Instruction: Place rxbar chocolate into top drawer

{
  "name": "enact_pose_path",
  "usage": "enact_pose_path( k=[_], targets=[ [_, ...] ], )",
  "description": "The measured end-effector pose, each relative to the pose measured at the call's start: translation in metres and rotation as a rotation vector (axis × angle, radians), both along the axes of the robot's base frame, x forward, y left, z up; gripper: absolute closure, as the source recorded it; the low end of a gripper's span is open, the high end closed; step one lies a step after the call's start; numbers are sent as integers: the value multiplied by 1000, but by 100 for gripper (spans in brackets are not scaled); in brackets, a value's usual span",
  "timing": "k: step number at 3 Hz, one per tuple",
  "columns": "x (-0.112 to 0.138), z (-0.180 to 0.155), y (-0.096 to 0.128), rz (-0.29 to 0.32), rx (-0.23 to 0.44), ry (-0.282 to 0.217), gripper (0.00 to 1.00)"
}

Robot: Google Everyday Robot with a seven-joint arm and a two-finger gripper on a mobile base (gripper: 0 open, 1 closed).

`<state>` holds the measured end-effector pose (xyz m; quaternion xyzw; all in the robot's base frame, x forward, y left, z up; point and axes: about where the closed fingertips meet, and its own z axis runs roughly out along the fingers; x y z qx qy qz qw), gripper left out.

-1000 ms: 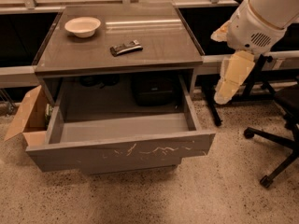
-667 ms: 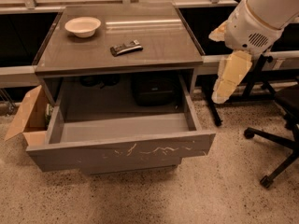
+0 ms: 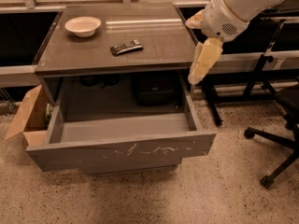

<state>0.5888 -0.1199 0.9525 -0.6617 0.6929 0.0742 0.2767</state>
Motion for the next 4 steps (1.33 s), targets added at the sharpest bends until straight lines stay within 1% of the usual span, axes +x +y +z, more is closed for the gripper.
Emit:
enact_pose_path(
  k=[1,2,3,4],
  targets=[
    [36,1,20,23,86,-20,0],
    [77,-7,43,3,219,-14,0],
    [98,-12,59,-14,291,-3,0],
    [98,-12,59,-14,291,-3,0]
  ],
)
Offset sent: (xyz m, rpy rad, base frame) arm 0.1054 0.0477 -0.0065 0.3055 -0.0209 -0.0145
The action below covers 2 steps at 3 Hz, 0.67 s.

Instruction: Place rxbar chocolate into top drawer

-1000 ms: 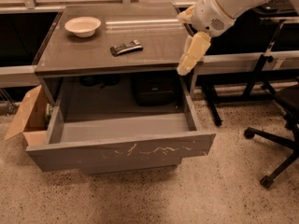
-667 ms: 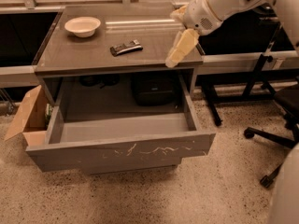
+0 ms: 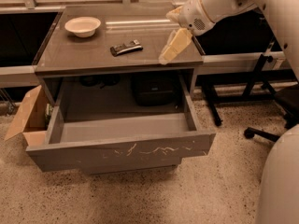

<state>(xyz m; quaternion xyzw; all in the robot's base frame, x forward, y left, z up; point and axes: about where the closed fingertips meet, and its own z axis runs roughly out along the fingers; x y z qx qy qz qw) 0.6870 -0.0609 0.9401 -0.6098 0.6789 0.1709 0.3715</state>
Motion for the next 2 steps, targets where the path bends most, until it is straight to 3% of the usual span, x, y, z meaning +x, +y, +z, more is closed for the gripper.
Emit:
enact_pose_path(
  k=[2],
  targets=[
    [70,-13,25,2,113,-91,0]
  ],
)
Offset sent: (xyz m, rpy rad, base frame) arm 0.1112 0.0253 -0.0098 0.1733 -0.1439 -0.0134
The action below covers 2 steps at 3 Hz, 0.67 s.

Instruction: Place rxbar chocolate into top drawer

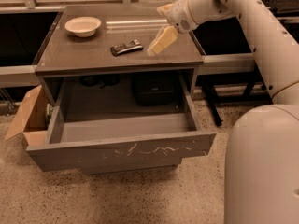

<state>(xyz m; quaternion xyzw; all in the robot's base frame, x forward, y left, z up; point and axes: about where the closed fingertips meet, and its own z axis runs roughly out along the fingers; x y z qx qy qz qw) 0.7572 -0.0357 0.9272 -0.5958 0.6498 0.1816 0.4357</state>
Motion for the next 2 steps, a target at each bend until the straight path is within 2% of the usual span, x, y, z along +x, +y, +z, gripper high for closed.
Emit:
enact_pose_path(
  k=[1,2],
  targets=[
    [24,-10,15,-8,18,-7,0],
    [46,-29,42,6,3,16,0]
  ],
)
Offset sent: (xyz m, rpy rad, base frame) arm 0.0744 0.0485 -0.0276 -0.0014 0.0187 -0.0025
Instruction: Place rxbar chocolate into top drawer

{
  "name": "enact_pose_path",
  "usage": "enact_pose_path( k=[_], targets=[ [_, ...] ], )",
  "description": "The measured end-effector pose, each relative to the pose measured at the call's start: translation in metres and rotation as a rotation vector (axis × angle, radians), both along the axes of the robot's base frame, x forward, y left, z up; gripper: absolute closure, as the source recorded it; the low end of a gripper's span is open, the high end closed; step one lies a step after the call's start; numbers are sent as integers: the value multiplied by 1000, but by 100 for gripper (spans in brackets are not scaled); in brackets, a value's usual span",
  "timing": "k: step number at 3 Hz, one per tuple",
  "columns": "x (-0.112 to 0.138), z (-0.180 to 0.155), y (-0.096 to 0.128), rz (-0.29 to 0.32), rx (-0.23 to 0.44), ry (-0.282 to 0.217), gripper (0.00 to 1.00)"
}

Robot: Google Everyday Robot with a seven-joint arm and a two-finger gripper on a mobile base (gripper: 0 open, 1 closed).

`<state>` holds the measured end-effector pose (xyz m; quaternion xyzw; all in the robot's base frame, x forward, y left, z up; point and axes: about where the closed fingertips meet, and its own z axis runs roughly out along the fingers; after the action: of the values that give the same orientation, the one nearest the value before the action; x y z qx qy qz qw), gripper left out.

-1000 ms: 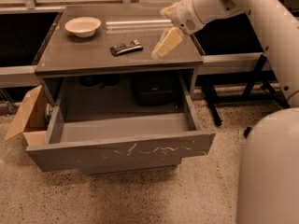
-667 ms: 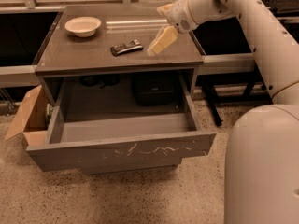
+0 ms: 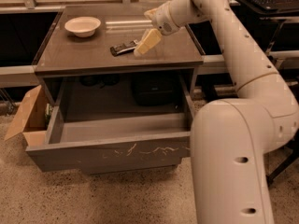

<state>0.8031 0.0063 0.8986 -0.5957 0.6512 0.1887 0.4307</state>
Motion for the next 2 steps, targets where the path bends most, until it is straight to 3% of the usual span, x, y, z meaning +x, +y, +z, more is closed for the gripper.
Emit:
enact_pose_path(
  k=[1,2],
  targets=[
    [8,-10,16,22,-18,18,0],
    [11,-23,46,84,-27,48,0]
  ],
)
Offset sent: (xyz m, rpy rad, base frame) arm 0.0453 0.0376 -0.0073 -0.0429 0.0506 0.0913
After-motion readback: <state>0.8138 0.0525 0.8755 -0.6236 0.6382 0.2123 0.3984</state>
